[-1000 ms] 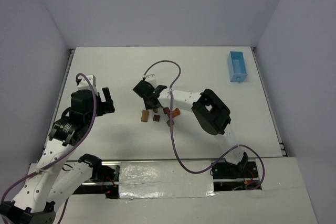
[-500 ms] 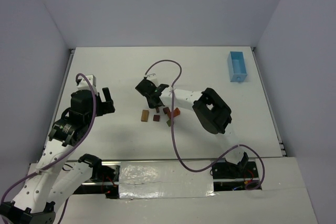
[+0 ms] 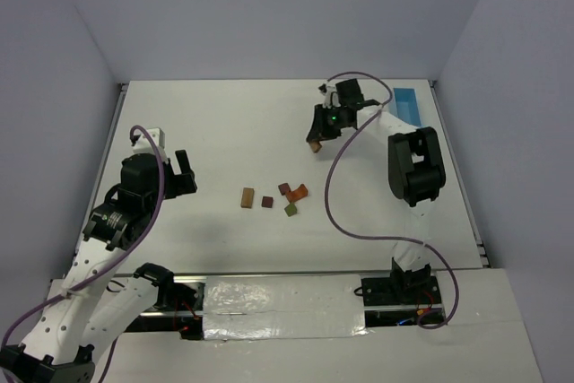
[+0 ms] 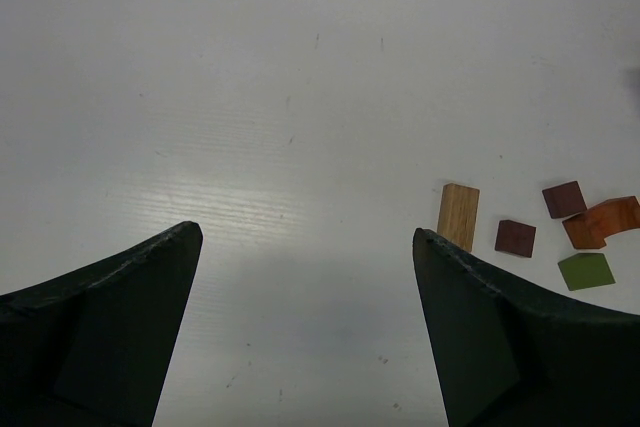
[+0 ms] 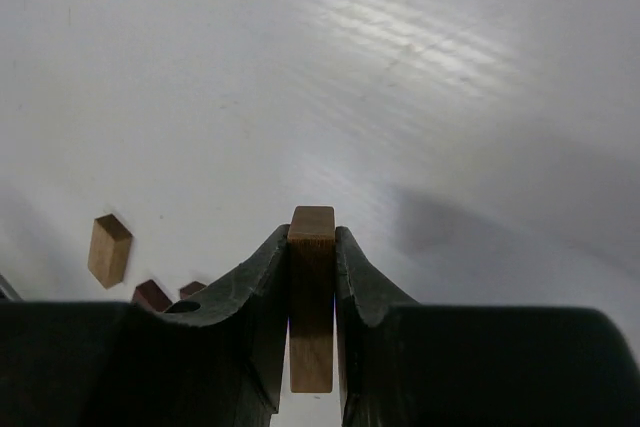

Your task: Build the wood block tower

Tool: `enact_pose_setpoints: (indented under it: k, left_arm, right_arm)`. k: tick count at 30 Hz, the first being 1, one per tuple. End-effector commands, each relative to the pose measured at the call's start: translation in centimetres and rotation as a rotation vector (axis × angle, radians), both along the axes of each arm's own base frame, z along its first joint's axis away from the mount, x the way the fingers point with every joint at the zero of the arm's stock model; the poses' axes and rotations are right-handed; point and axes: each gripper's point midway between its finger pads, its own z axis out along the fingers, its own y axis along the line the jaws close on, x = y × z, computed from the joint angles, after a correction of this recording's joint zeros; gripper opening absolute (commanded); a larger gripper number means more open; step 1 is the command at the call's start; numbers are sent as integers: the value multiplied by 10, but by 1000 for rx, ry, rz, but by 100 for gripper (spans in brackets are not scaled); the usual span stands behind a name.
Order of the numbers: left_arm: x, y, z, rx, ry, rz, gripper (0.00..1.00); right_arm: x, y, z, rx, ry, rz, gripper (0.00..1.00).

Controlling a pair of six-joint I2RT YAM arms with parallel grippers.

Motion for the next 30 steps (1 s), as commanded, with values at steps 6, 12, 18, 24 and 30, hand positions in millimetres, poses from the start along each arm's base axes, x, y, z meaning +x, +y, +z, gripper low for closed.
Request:
enact_pose_setpoints:
  k: [6, 12, 18, 24, 30]
  left_arm:
    - [3, -2, 13, -5, -59, -15, 100]
    - [4, -4, 12, -7, -56, -26, 100]
    - [3, -5, 12, -10, -59, -32, 99]
    - [4, -5, 11, -7, -52, -34, 100]
    - [4, -7, 12, -11, -56, -43, 100]
  right_arm:
    - [-1, -43, -6, 198, 68, 153, 36]
    - [17, -67, -12, 81, 46, 62, 54]
    - [38, -89, 17, -64, -86, -71, 61]
    - [3, -63, 32, -186, -185, -51, 58]
    - [0, -57, 22, -305, -196, -48, 48]
